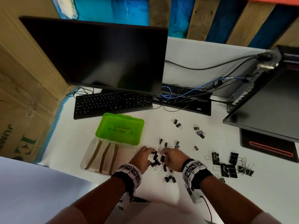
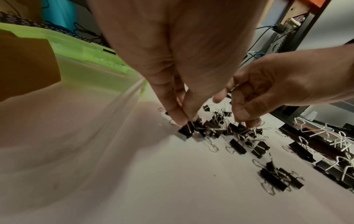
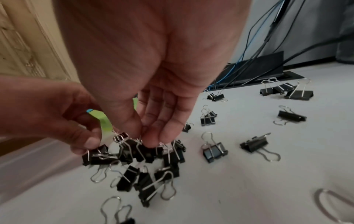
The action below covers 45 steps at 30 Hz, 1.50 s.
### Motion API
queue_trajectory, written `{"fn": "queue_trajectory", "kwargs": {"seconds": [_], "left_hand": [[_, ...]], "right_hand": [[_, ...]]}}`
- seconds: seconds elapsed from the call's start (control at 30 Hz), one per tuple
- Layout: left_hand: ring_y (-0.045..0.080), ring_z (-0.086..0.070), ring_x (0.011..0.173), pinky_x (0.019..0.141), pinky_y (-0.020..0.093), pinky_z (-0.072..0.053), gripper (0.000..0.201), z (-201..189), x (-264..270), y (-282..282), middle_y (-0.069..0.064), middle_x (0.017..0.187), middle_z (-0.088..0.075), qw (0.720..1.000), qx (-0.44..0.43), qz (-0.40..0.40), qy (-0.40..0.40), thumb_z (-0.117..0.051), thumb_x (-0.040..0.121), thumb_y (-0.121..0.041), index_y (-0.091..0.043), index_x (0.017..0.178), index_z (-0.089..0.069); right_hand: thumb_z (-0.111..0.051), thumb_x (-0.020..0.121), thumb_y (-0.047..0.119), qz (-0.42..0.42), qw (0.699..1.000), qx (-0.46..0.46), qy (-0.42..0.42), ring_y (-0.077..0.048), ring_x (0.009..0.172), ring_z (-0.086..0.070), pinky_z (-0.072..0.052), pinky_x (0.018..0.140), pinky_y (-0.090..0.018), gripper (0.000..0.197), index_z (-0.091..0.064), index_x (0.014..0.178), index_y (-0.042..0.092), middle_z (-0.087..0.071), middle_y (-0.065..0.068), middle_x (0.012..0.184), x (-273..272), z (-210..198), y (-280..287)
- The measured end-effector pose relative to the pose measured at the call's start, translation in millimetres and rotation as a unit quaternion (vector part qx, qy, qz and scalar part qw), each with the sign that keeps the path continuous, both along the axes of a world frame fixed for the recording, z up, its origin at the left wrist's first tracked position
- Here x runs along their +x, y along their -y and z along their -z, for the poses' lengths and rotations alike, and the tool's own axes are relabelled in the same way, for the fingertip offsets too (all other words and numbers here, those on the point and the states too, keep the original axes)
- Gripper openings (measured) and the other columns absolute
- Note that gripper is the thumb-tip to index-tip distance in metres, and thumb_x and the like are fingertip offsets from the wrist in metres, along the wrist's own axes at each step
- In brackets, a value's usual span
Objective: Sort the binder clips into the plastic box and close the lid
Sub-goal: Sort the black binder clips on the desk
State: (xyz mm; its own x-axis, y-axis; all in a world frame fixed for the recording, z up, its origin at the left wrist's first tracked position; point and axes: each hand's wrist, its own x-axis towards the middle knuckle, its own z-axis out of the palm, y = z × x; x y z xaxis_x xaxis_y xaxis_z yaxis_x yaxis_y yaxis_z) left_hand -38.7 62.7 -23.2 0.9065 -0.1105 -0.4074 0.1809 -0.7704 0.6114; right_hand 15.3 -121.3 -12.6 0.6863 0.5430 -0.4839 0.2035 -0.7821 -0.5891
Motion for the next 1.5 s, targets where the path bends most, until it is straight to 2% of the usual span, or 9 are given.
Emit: {"fn": "queue_trajectory", "kwargs": {"seconds": [0.13, 0.23, 0.5, 0.63, 0.73, 0.9, 1.13, 1.33, 1.5], "left_hand": [[0.02, -0.057, 0.102, 0.095, 0.024, -0.043, 0.046, 3, 3, 3, 0.002, 0.116, -0.049, 1.0, 0.008, 0.015, 0.018, -0.054, 0.084, 0.001, -0.022, 0.125, -0.055], [0.02, -0.058, 0.104, 0.086, 0.012, -0.039, 0.035, 5, 5, 7, 0.006, 0.114, -0.055, 1.0, 0.002, -0.002, 0.02, -0.057, 0.083, 0.001, -0.015, 0.113, -0.065], [0.022, -0.066, 0.084, 0.074, 0.027, -0.05, 0.019, -4, 6, 4, 0.011, 0.091, -0.07, 1.0, -0.019, -0.009, -0.008, -0.057, 0.078, -0.001, -0.012, 0.085, -0.071], [0.016, -0.064, 0.073, 0.073, 0.035, -0.056, 0.036, -3, 8, 0, 0.001, 0.071, -0.063, 0.999, -0.034, -0.023, -0.027, -0.049, 0.076, 0.002, -0.018, 0.106, -0.052], [0.016, -0.061, 0.085, 0.084, 0.031, -0.053, 0.058, -4, 15, 2, -0.001, 0.09, -0.059, 1.0, -0.018, -0.015, -0.018, -0.053, 0.079, 0.005, -0.023, 0.129, -0.041], [0.015, -0.059, 0.091, 0.082, 0.024, -0.051, 0.067, -7, 20, 6, -0.006, 0.125, -0.034, 0.999, 0.002, 0.024, -0.021, -0.053, 0.078, 0.013, -0.03, 0.129, -0.046], [0.027, -0.058, 0.087, 0.078, 0.035, -0.047, 0.023, -4, 25, 9, 0.009, 0.104, -0.056, 0.993, 0.027, 0.11, -0.017, -0.055, 0.079, 0.0, -0.017, 0.089, -0.067], [0.026, -0.062, 0.084, 0.07, 0.023, -0.048, 0.012, -5, 23, 7, 0.008, 0.088, -0.057, 0.998, 0.023, 0.052, -0.038, -0.063, 0.079, -0.002, -0.008, 0.085, -0.071], [0.015, -0.057, 0.071, 0.053, 0.001, -0.038, 0.019, -9, 25, -3, 0.006, 0.08, -0.053, 0.999, -0.02, 0.035, -0.028, -0.057, 0.08, 0.01, 0.0, 0.088, -0.072]], "right_hand": [[-0.046, 0.087, 0.01, -0.015, 0.998, -0.066, -0.004, -0.03, 0.103, -0.062, -0.049, 0.091, -0.035, 0.044, -0.049, 0.13, 0.02, -0.064, -0.016, 0.113, 2, 2, -9], [-0.045, 0.085, 0.008, -0.04, 0.996, -0.085, -0.001, -0.033, 0.105, -0.06, -0.047, 0.087, -0.033, 0.035, -0.063, 0.113, 0.018, -0.063, -0.016, 0.113, 2, 5, -17], [-0.049, 0.089, 0.014, -0.097, 0.991, -0.085, 0.041, -0.034, 0.103, -0.058, -0.047, 0.085, -0.04, 0.038, -0.053, 0.125, 0.028, -0.059, -0.017, 0.112, -6, 13, -23], [-0.049, 0.091, 0.019, -0.092, 0.99, -0.096, 0.034, -0.033, 0.1, -0.059, -0.047, 0.084, -0.038, 0.026, -0.061, 0.114, 0.021, -0.06, -0.014, 0.109, -4, 11, -24], [-0.053, 0.089, 0.015, -0.08, 0.993, -0.083, 0.017, -0.029, 0.096, -0.061, -0.045, 0.08, -0.031, 0.02, -0.065, 0.105, 0.016, -0.064, -0.012, 0.103, -1, 5, -23], [-0.067, 0.082, 0.024, -0.046, 0.996, -0.081, -0.003, -0.026, 0.085, -0.06, -0.038, 0.072, -0.025, 0.017, -0.066, 0.087, 0.009, -0.06, -0.007, 0.085, 2, -1, -19], [-0.066, 0.076, 0.047, -0.057, 0.991, -0.12, 0.021, -0.033, 0.093, -0.06, -0.048, 0.078, -0.037, 0.047, -0.06, 0.103, 0.009, -0.059, -0.016, 0.101, -15, -6, -32], [-0.039, 0.091, 0.009, -0.072, 0.983, -0.148, 0.082, -0.035, 0.101, -0.059, -0.047, 0.082, -0.039, 0.029, -0.06, 0.109, 0.003, -0.058, -0.019, 0.109, -23, -4, -37], [-0.042, 0.091, 0.013, -0.063, 0.987, -0.139, 0.056, -0.036, 0.097, -0.06, -0.046, 0.079, -0.037, 0.025, -0.063, 0.101, 0.006, -0.059, -0.018, 0.105, -17, -2, -30]]}}
